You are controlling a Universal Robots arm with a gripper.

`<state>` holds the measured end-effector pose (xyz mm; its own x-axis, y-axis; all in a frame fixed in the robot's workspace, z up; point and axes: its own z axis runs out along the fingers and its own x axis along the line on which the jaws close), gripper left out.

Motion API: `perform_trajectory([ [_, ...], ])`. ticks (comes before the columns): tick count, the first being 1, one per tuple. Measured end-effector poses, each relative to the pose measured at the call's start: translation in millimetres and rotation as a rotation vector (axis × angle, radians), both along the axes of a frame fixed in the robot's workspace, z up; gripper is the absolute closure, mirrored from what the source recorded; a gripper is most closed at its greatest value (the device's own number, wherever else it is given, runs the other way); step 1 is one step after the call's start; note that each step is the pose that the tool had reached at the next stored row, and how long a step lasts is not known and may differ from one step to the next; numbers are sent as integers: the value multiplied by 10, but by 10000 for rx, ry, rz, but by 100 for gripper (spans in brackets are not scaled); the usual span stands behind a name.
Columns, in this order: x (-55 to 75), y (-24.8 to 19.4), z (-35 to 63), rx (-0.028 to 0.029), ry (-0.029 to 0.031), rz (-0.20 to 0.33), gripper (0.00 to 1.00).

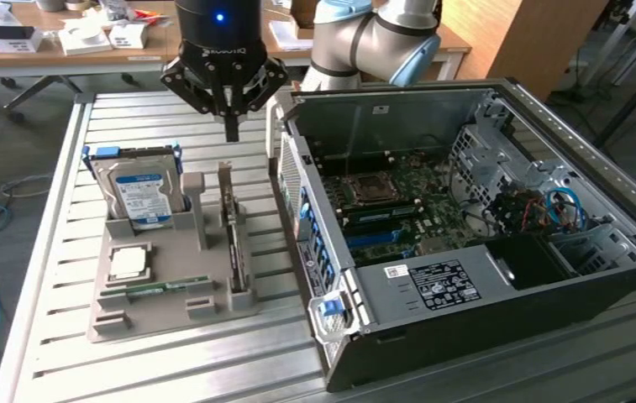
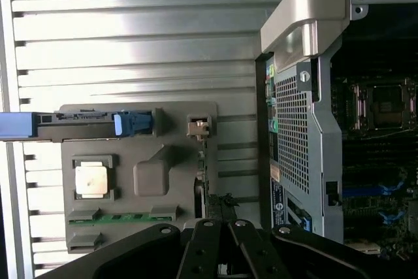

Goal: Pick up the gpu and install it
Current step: 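Reach for the gpu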

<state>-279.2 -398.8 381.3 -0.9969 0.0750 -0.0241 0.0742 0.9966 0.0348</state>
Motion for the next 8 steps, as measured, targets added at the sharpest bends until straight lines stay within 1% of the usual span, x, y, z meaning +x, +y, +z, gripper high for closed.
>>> perform_trajectory([
  [4,-2,-9,0,0,0,0,89],
  [6,-1,-29,0,-1,1,-1,89],
  [8,-1,-59,0,-1,1,-1,89],
])
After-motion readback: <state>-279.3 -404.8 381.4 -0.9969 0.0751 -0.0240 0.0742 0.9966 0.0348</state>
